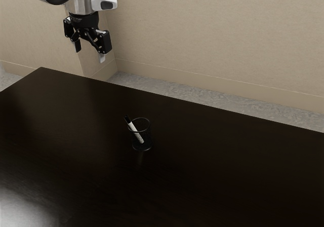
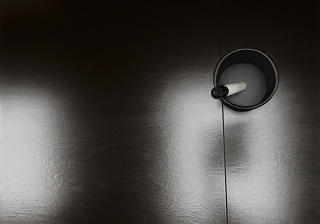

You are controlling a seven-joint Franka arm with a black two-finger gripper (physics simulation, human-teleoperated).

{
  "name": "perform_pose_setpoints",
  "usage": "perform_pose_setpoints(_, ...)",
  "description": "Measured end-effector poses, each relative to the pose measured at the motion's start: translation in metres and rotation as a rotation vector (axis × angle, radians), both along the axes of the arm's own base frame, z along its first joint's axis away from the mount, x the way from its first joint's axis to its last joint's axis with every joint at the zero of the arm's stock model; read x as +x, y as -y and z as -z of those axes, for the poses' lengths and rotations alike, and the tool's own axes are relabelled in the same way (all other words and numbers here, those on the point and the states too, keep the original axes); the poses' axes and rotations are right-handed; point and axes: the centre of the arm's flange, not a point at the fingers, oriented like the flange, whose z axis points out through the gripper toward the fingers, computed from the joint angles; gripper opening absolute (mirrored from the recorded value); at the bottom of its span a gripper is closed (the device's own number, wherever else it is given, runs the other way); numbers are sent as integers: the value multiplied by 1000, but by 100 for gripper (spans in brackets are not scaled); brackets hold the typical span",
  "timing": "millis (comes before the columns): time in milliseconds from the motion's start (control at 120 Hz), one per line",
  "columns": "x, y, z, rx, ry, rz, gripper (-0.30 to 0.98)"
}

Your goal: Take the marker out of the pen holder and place it to the left of the pen holder.

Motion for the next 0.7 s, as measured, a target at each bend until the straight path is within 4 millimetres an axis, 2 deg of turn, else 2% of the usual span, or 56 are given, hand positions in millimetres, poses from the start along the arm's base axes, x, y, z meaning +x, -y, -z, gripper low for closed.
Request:
perform_pose_setpoints(142, 0, -2, 0, -23, -1, -7, 69)
perform_pose_setpoints(383, 1, -19, 2, -38, -2, -40, 69)
perform_pose_setpoints(433, 9, -15, 11, -35, -16, -31, 69)
perform_pose_setpoints(467, 21, 2, 35, -27, -56, -2, 69)
perform_pose_setpoints(500, 35, 36, 75, -10, -125, 62, 69)
perform_pose_setpoints(533, 45, 71, 134, 27, -233, 133, 68)
perform_pose_setpoints(567, 47, 84, 185, 56, -333, 168, 68)
perform_pose_setpoints(600, 48, 76, 227, 75, -416, 170, 68)
perform_pose_setpoints(642, 42, 48, 272, 80, -507, 149, 68)
perform_pose_setpoints(675, 34, 26, 300, 75, -564, 133, 68)
perform_pose_setpoints(700, 28, 16, 314, 71, -590, 129, 68)
